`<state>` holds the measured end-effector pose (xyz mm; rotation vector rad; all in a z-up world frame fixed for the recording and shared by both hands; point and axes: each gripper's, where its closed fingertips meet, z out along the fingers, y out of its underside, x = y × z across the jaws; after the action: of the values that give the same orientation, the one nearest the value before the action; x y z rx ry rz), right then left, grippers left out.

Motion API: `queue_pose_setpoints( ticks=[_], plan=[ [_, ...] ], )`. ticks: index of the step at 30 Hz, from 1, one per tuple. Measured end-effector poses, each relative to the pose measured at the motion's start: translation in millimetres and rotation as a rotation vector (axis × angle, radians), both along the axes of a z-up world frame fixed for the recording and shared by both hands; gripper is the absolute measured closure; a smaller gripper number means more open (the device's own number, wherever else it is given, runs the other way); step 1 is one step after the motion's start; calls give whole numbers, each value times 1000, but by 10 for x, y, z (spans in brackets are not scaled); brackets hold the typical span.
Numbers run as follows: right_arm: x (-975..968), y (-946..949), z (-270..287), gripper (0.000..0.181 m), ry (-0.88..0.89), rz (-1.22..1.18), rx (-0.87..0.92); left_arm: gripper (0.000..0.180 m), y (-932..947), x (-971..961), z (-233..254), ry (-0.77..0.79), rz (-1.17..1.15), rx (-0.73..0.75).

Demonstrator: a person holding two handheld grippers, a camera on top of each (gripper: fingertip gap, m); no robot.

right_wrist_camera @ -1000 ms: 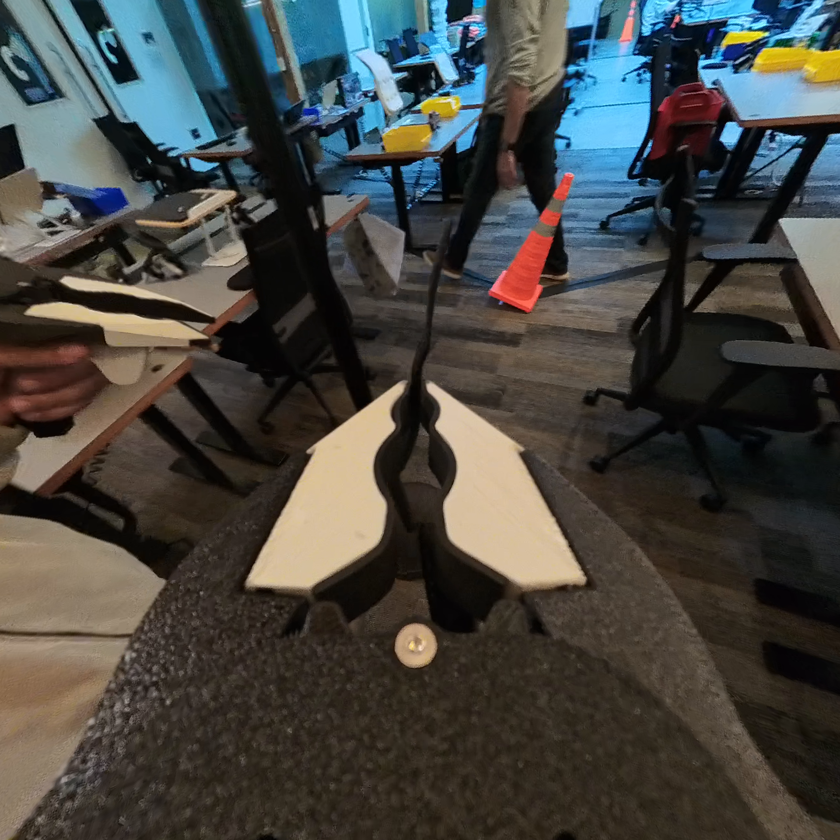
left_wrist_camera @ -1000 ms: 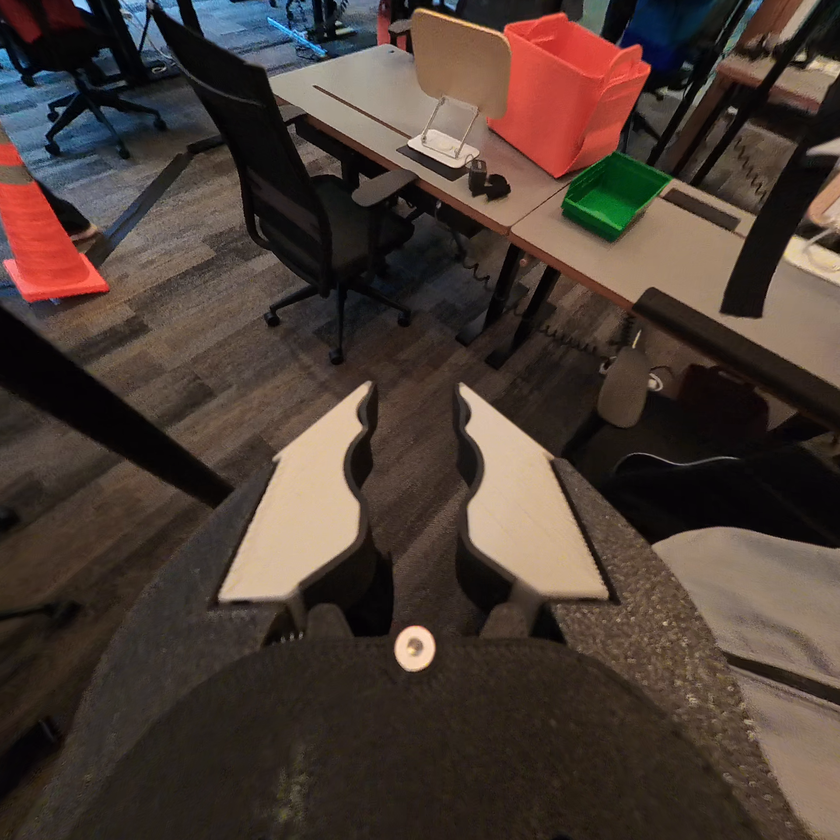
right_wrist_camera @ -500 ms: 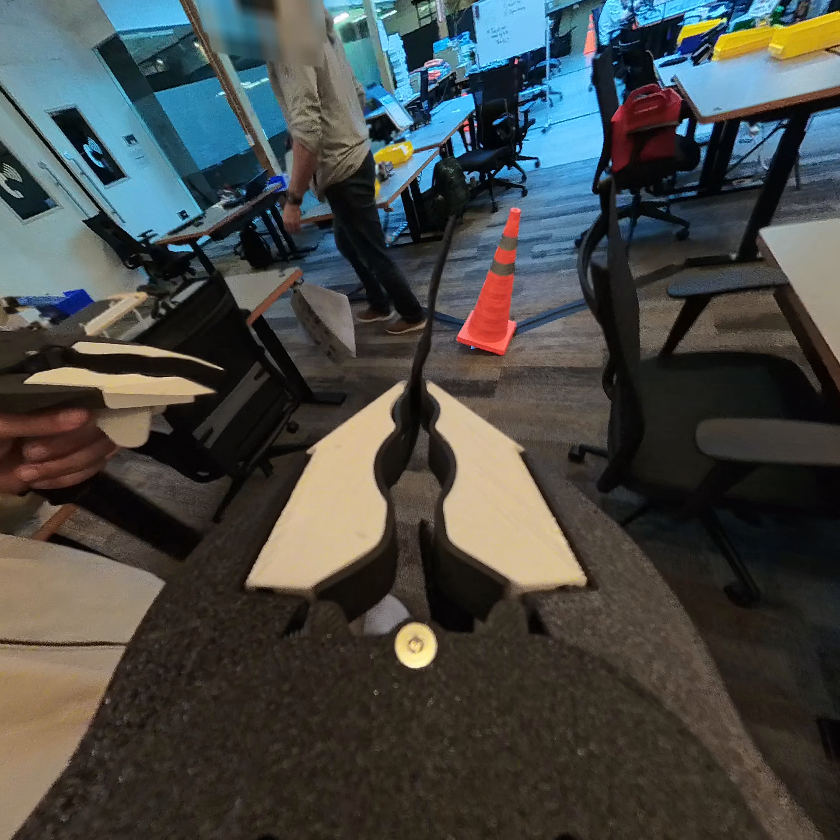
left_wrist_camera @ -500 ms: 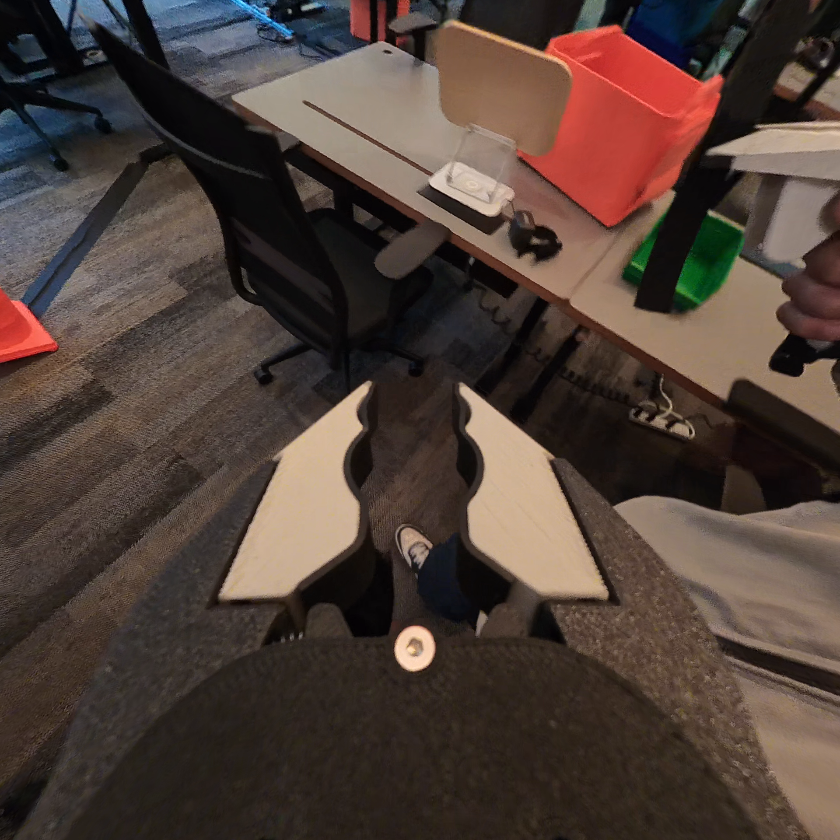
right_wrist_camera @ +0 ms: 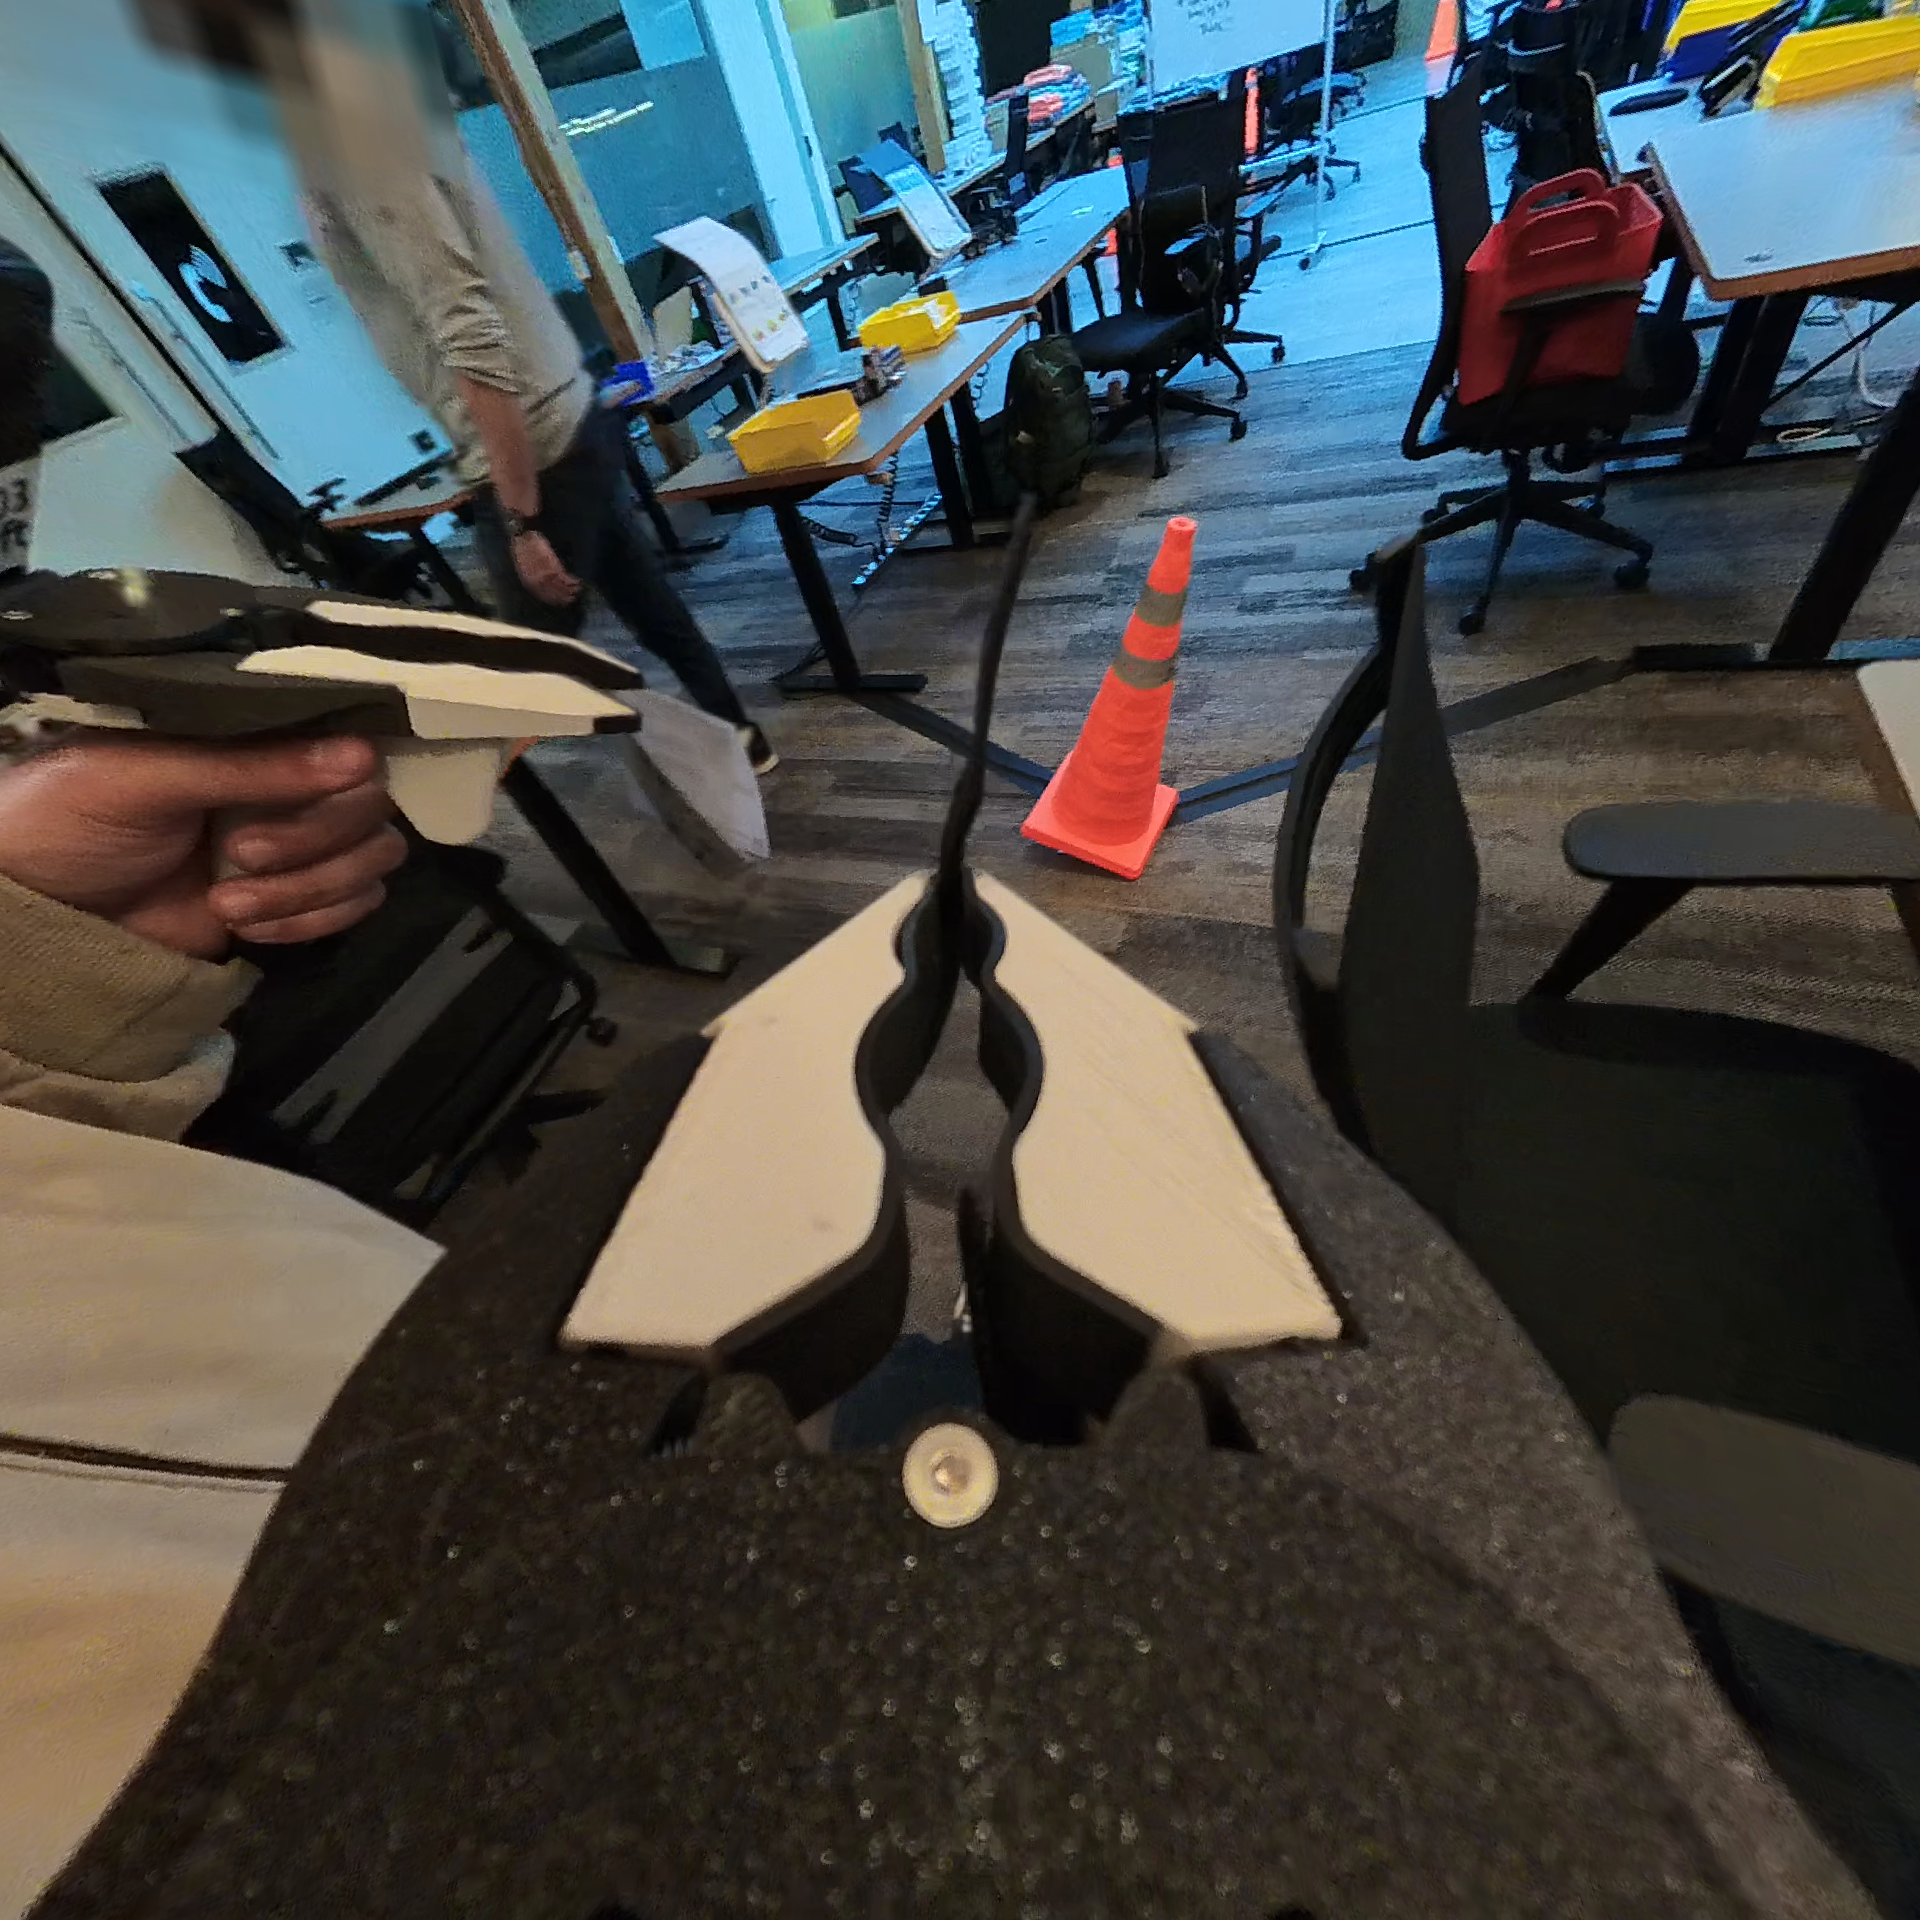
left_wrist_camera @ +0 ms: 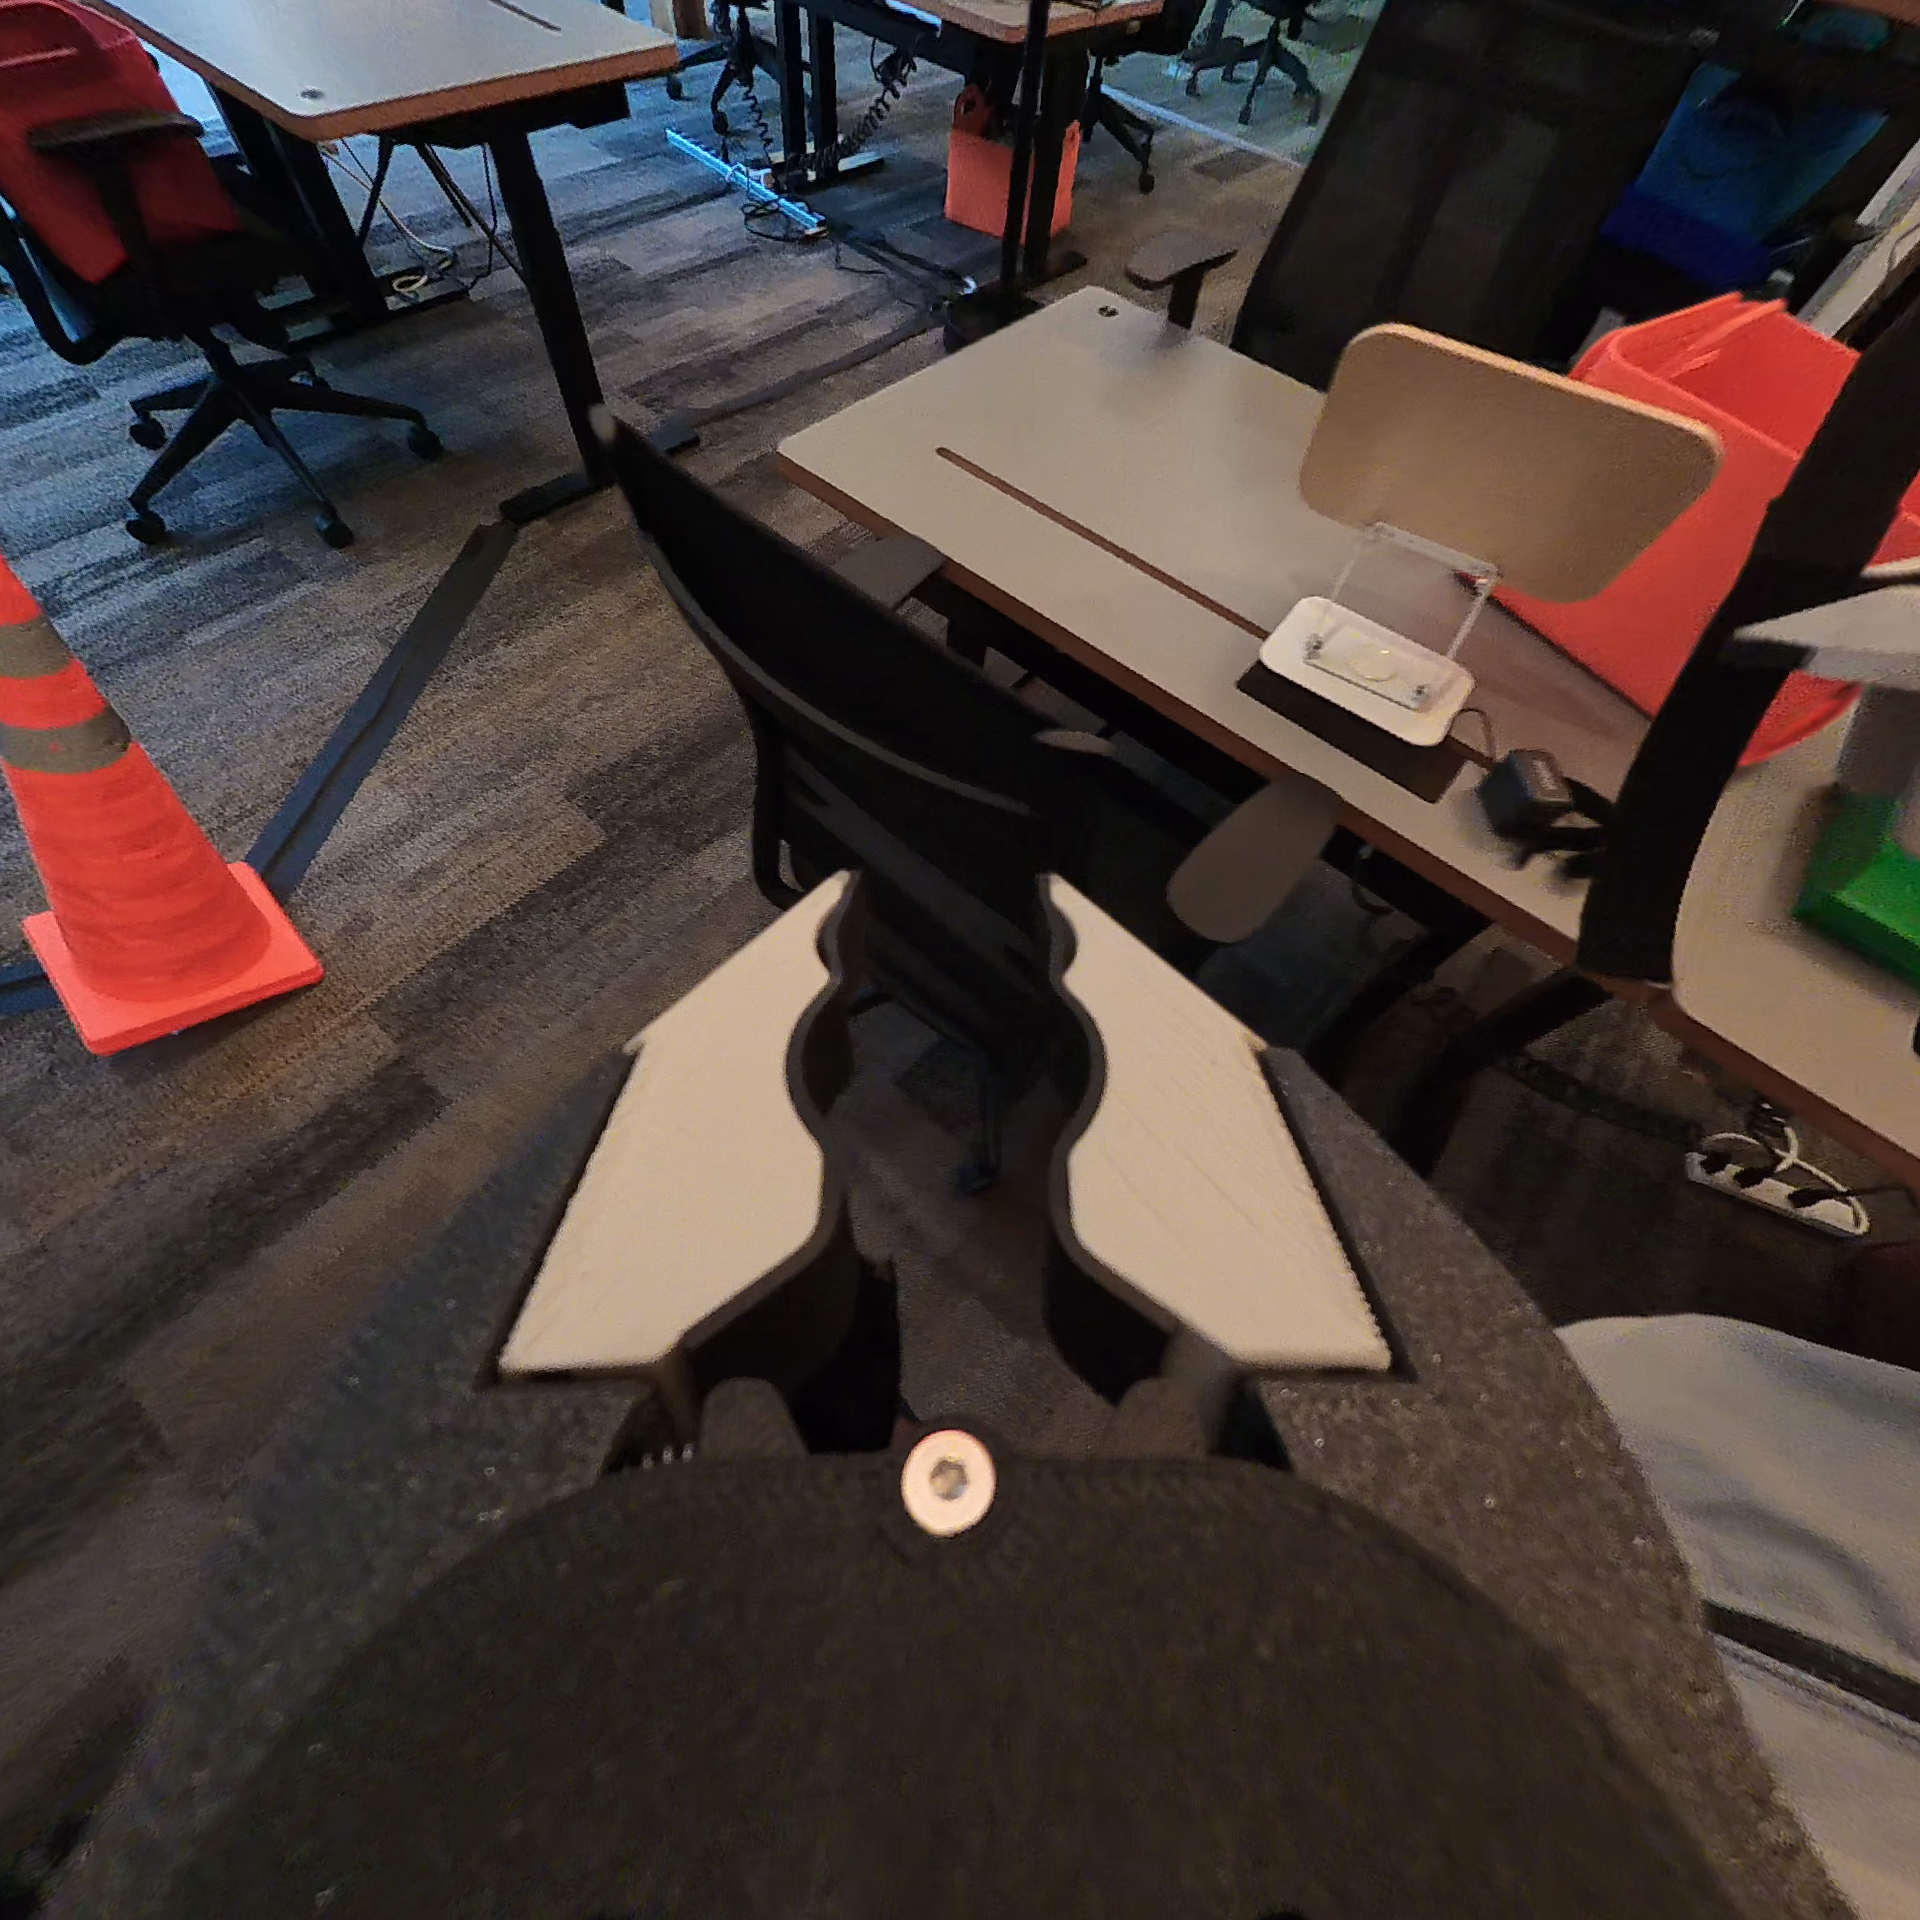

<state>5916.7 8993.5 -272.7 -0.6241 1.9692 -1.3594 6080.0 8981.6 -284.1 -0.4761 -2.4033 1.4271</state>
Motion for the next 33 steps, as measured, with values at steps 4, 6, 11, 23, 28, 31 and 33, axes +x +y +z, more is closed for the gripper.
queue_pose_setpoints(
  ticks=[4, 6, 11, 23, 28, 31, 33],
  plan=[
    [449, -1155, -73, 180, 0, -44, -9, 147, -985, 605, -124, 11, -20, -17],
    [733, -1769, -49, 180, -6, -74, 8, 148, -1459, 991, -173, 13, -18, 13],
    [1611, -3110, 393, 179, -29, -50, -43, 148, -2570, 2046, -16, 29, -4, 31],
    [3039, -6245, -18, 179, -45, -5, 8, 148, -5536, 3783, -178, -2, 164, -4],
    [3294, -7802, -217, 180, -58, -17, 37, 148, -7191, 4357, -330, 12, 213, 53],
    [3456, -8753, 50, 180, -119, -4, 22, 148, -8189, 4568, -172, 18, 221, 64],
    [3562, -9392, 105, 180, -79, 8, 10, 148, -8796, 4647, -23, 21, 210, 37]
  ],
)
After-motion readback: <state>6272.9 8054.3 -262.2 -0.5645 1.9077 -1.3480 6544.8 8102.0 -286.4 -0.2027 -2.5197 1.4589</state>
